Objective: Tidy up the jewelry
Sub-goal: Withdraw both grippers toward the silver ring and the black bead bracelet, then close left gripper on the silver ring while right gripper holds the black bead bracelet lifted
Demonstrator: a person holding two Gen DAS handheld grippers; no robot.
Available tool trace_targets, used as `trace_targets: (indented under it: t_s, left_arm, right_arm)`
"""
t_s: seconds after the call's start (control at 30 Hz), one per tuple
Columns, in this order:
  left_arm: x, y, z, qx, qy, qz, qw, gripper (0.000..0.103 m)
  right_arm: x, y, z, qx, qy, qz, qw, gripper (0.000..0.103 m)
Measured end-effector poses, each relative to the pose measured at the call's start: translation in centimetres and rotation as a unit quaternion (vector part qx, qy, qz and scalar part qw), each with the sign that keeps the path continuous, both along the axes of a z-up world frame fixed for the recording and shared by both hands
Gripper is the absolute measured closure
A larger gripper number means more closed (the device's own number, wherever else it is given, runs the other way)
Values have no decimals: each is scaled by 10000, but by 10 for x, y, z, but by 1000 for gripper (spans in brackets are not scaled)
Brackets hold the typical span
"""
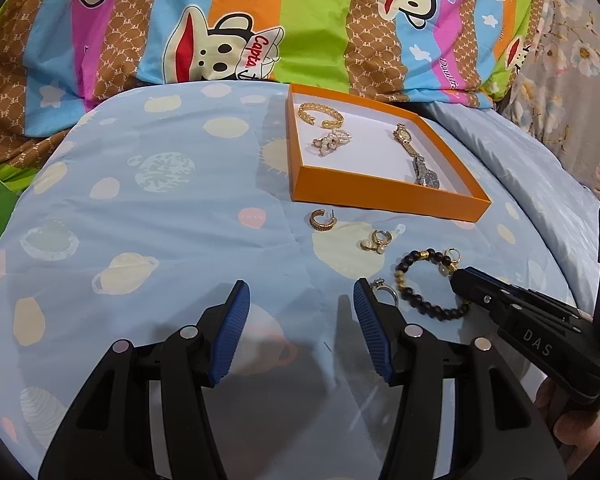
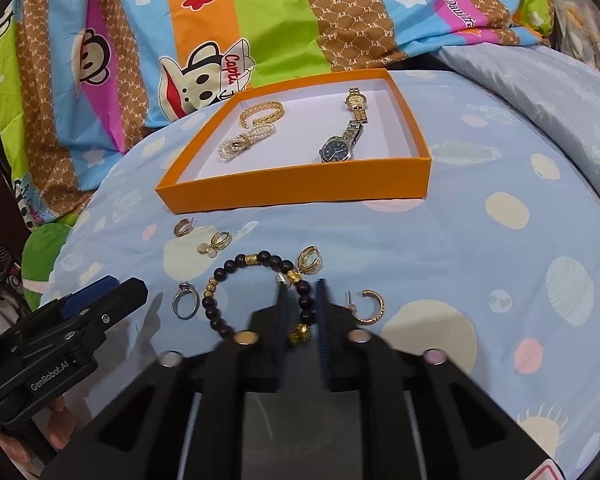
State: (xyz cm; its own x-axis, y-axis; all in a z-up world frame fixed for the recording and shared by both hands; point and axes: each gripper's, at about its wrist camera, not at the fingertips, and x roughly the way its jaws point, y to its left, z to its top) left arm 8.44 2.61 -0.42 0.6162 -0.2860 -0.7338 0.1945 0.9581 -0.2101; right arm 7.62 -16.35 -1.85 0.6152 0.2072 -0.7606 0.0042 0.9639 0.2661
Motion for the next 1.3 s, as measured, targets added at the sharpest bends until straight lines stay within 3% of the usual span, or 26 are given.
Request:
trace_targets:
  t_s: [0.33, 0.57, 0.93, 1.3]
  left_arm:
    - [-4, -10, -1, -46, 76, -373, 9993, 49]
    - [-7, -31, -2, 34, 107, -562, 9984, 49]
    - [-3, -56, -4, 455, 82, -595, 9972, 52]
    - [-2, -52, -4, 210, 128, -685, 9973, 99]
  right_arm:
    - [-42, -13, 14, 134, -448, -104, 9989, 95]
    - [-73, -26, 10, 236, -305, -188, 9991, 95]
    - [-73, -32, 3, 341, -109, -226, 9991, 95]
    - [-72, -31, 2, 332, -71, -222, 9992, 95]
